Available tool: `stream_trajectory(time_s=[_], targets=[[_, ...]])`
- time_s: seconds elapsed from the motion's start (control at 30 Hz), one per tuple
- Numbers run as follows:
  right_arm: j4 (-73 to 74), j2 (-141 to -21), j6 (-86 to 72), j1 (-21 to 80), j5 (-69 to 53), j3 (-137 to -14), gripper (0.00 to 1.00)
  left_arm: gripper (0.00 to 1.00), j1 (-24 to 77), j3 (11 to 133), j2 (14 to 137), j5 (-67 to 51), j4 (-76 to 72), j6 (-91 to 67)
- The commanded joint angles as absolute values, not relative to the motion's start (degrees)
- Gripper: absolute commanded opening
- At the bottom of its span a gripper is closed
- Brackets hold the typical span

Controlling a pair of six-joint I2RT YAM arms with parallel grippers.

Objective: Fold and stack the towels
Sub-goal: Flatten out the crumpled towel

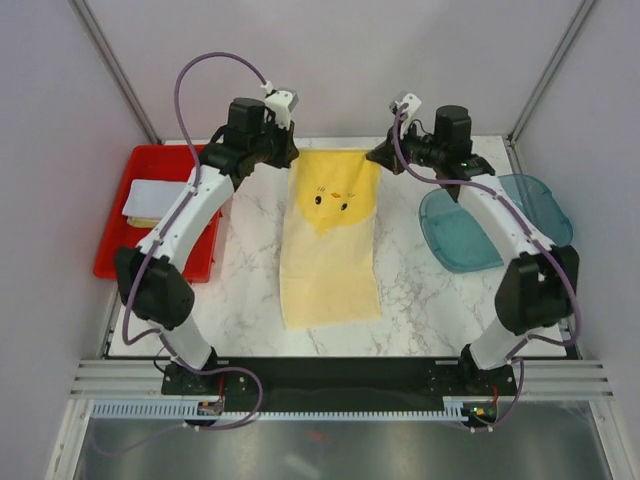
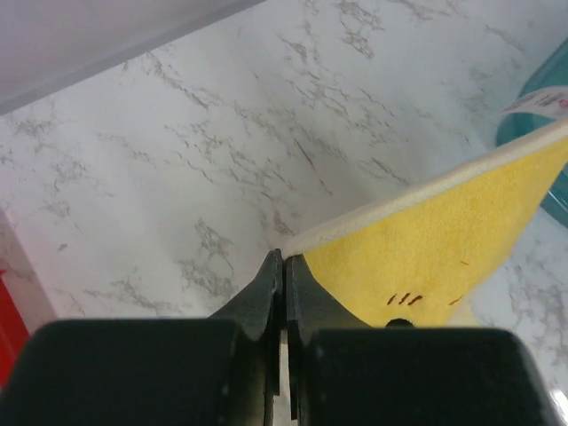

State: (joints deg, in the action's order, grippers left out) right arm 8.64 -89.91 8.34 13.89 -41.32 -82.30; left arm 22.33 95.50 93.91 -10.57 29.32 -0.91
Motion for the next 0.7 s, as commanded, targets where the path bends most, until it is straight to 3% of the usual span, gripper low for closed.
stream_trajectory(time_s=[0.0,0.2,0.3,0.5,0.67], targets=[[1.1,-99.6,9.3,11.0,-41.4,-89.0,0.0,0.02,19.3,104.0,104.3,-12.0,22.9,2.9],[-1.7,-122.6,7.3,10.0,-44.8,-105.7,0.0,0.02,16.8,119.9,122.4,-12.9,21.6,4.6],[-1.8,-127.7,8.6,9.9,-43.2,-109.1,0.0,0.02,15.8,123.4,126.3,-12.6,20.7,4.9],[-1.9,-128.8,13.6,9.9,-42.1,-109.2,0.0,0.02,14.9,120.3,127.5,-15.7,19.3,9.2],[-0.9,-123.8,16.3,9.8,-42.6,-102.4,0.0,0.02,14.9,112.3,121.4,-17.1,19.3,10.6]])
